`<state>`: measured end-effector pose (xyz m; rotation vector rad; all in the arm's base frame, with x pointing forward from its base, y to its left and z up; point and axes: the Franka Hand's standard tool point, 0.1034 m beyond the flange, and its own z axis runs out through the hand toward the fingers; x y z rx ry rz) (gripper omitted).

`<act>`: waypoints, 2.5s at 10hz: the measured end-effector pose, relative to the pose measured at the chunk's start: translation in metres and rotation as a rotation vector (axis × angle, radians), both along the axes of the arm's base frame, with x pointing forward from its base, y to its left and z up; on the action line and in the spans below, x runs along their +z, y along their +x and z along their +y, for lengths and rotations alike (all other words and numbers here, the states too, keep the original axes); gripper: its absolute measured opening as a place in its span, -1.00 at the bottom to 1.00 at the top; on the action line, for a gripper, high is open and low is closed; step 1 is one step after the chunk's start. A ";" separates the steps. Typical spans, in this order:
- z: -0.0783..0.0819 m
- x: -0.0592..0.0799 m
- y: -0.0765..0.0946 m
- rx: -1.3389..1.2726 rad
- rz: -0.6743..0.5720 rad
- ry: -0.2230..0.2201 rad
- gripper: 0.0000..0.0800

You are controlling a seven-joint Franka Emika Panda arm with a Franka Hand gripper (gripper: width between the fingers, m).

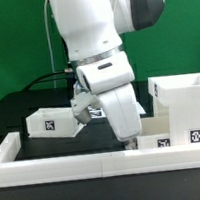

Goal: Assemble drawer

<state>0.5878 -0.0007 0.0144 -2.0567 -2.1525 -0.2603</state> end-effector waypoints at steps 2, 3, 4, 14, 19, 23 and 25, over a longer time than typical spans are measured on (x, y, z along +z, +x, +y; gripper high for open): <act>-0.002 -0.001 -0.002 -0.003 0.006 0.001 0.62; -0.002 -0.001 -0.002 -0.003 0.006 0.001 0.62; 0.003 -0.001 -0.001 0.002 0.004 0.004 0.62; 0.006 0.005 0.005 0.003 0.008 0.004 0.62; -0.033 0.014 -0.016 -0.057 0.004 -0.018 0.62; -0.062 0.031 -0.072 -0.163 -0.028 -0.071 0.62; -0.070 0.031 -0.088 -0.180 -0.015 -0.078 0.62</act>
Offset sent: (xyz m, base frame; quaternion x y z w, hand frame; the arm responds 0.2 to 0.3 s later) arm 0.0034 0.0210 0.0060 -0.0161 0.0141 -0.0208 0.9996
